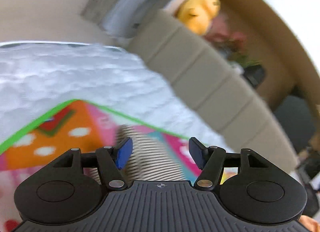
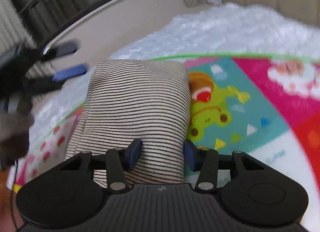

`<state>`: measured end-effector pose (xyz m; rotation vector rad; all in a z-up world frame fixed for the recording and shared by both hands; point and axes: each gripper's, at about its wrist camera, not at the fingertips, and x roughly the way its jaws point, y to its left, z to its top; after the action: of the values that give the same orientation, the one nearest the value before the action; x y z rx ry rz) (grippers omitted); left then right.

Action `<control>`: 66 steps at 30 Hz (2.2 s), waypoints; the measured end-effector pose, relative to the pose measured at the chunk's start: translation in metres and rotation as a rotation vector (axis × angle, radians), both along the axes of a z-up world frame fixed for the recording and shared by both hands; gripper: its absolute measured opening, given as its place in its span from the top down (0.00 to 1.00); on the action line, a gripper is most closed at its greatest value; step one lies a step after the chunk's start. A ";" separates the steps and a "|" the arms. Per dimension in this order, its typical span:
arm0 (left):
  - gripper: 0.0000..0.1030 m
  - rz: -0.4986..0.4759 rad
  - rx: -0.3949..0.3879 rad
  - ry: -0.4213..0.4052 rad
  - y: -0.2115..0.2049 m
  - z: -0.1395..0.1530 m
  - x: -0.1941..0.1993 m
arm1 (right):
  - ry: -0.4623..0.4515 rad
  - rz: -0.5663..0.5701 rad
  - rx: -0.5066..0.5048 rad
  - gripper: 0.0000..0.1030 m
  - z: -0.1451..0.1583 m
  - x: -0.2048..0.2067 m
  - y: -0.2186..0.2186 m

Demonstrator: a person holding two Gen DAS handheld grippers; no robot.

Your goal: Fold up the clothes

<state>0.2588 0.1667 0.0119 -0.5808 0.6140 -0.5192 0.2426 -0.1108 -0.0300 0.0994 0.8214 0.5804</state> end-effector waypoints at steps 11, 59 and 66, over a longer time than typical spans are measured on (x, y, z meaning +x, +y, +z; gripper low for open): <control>0.44 0.002 0.118 0.195 -0.012 -0.057 0.047 | -0.174 0.190 -0.133 0.45 -0.009 -0.031 0.077; 0.00 0.398 0.366 0.074 -0.064 0.020 -0.157 | -0.270 -0.157 -0.037 0.00 0.047 -0.132 -0.039; 0.00 0.400 0.586 -0.001 -0.136 -0.013 -0.226 | -0.280 -0.217 -0.005 0.00 0.009 -0.162 -0.077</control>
<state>0.0329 0.0308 -0.0014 -0.1354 0.5949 0.0465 0.0808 -0.1882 -0.0206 0.0981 0.5313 0.3767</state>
